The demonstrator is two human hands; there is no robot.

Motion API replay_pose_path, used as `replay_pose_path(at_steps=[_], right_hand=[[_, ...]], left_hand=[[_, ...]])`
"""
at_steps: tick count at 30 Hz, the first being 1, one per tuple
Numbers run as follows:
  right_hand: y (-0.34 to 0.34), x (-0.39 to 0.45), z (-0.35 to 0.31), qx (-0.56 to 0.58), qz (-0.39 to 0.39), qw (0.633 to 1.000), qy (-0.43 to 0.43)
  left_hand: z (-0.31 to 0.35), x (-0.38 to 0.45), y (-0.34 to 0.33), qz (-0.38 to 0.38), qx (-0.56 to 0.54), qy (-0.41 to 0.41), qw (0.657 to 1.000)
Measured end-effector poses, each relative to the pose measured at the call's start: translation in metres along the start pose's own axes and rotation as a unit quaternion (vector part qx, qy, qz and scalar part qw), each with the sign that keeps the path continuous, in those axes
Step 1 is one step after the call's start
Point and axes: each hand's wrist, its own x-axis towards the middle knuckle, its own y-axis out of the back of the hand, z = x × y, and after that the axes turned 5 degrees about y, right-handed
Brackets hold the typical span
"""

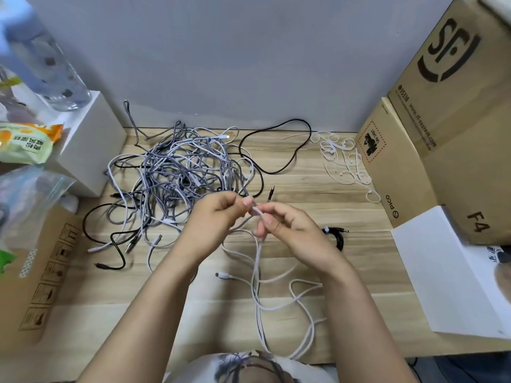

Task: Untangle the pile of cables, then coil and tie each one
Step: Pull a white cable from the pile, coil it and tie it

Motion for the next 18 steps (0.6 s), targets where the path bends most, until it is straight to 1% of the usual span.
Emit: replay_pose_path(at_steps=[1,3,4,5,6,7,8,9,10,11,12,13,15,16,18], right_hand=[[-0.003,0.001,0.000,0.021,0.023,0.999,0.006],[-0.008,0.003,-0.001,0.085,0.059,0.995,0.005],[-0.010,0.003,-0.003,0.116,0.070,0.991,0.005],[-0.013,0.003,-0.005,0.140,0.075,0.987,0.006],[-0.015,0.004,-0.007,0.154,0.078,0.985,0.004],[-0.017,0.005,-0.009,0.154,0.076,0.985,0.004],[-0.019,0.006,-0.010,0.139,0.074,0.988,0.003],[-0.020,0.007,-0.010,0.113,0.070,0.991,0.004],[-0.021,0.008,-0.009,0.079,0.064,0.995,0.007],[-0.023,0.009,-0.007,0.039,0.053,0.998,0.012],[-0.023,0.009,-0.006,-0.001,0.037,0.999,0.014],[-0.024,0.008,-0.005,-0.035,0.016,0.999,0.015],[-0.026,0.005,-0.005,-0.083,-0.021,0.996,0.005],[-0.027,0.004,-0.006,-0.114,-0.033,0.993,0.001],[-0.026,0.000,-0.012,-0.191,-0.046,0.981,0.000]], left_hand=[[0.004,-0.001,0.000,-0.014,-0.059,0.028,0.998],[0.011,-0.005,0.002,-0.070,-0.152,0.088,0.982],[0.014,-0.007,0.004,-0.109,-0.195,0.125,0.967],[0.014,-0.007,0.007,-0.160,-0.244,0.161,0.943],[0.013,-0.007,0.009,-0.228,-0.303,0.191,0.905],[0.011,-0.006,0.010,-0.309,-0.378,0.203,0.849],[0.010,-0.005,0.011,-0.386,-0.461,0.196,0.774],[0.010,-0.005,0.011,-0.430,-0.532,0.184,0.706],[0.012,-0.005,0.012,-0.437,-0.577,0.176,0.667],[0.013,-0.003,0.013,-0.435,-0.603,0.168,0.647],[0.015,-0.003,0.013,-0.425,-0.618,0.160,0.642],[0.018,-0.002,0.014,-0.404,-0.629,0.148,0.647],[0.022,0.000,0.011,-0.338,-0.650,0.130,0.669],[0.024,0.000,0.007,-0.282,-0.646,0.129,0.698],[0.024,-0.001,0.004,-0.167,-0.593,0.114,0.779]])
